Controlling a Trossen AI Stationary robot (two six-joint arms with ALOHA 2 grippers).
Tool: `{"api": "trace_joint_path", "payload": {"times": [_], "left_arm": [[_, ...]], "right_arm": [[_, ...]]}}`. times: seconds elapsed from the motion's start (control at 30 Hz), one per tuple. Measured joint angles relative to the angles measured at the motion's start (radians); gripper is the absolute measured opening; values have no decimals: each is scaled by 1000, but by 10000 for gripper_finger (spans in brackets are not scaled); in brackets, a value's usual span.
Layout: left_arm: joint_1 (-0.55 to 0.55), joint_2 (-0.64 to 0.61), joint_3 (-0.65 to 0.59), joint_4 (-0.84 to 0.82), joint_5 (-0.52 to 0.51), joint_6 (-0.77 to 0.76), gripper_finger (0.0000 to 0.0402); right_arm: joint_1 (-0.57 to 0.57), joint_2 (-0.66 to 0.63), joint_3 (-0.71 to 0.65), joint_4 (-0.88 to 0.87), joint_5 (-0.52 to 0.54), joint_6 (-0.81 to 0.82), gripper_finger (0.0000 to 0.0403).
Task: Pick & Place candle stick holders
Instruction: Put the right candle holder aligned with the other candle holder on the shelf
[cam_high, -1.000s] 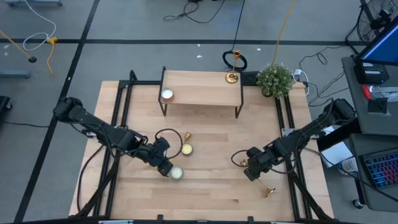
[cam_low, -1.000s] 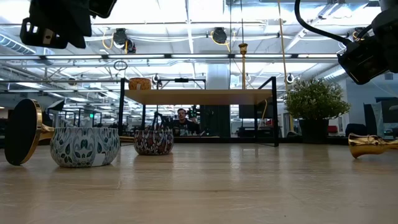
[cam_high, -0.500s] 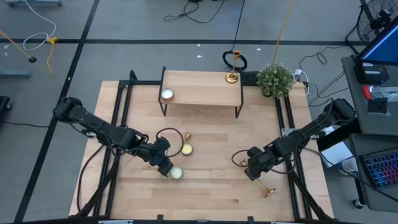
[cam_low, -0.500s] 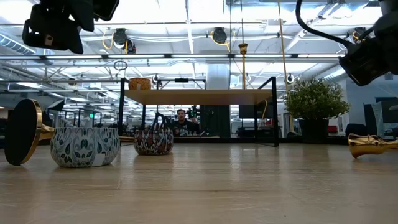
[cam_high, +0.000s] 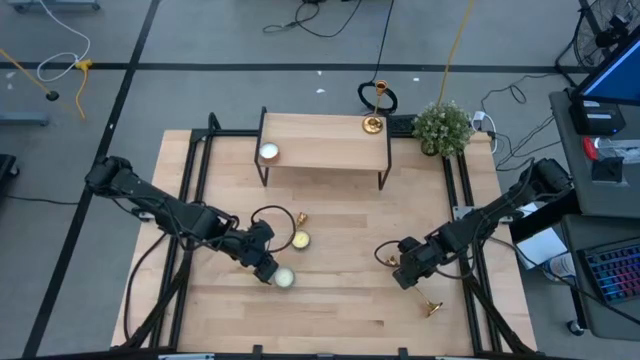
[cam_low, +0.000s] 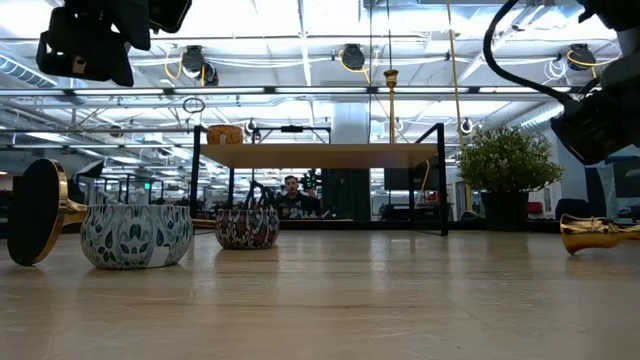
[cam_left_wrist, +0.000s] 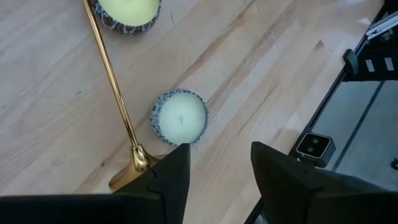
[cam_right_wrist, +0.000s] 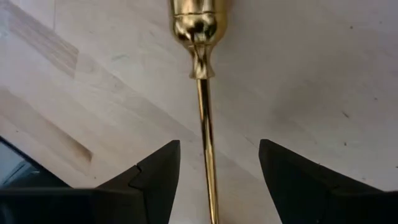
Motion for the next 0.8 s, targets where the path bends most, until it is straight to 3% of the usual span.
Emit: {"api": "trace_joint_path", "payload": {"times": [0.6, 0.8], "left_arm": [[0, 0, 0, 0, 14, -1, 177], [0, 0, 0, 0, 14, -2, 177]], "right_arm": [[1, 0, -3, 18, -22, -23, 100], [3, 0, -3, 72, -51, -6, 105]]}}
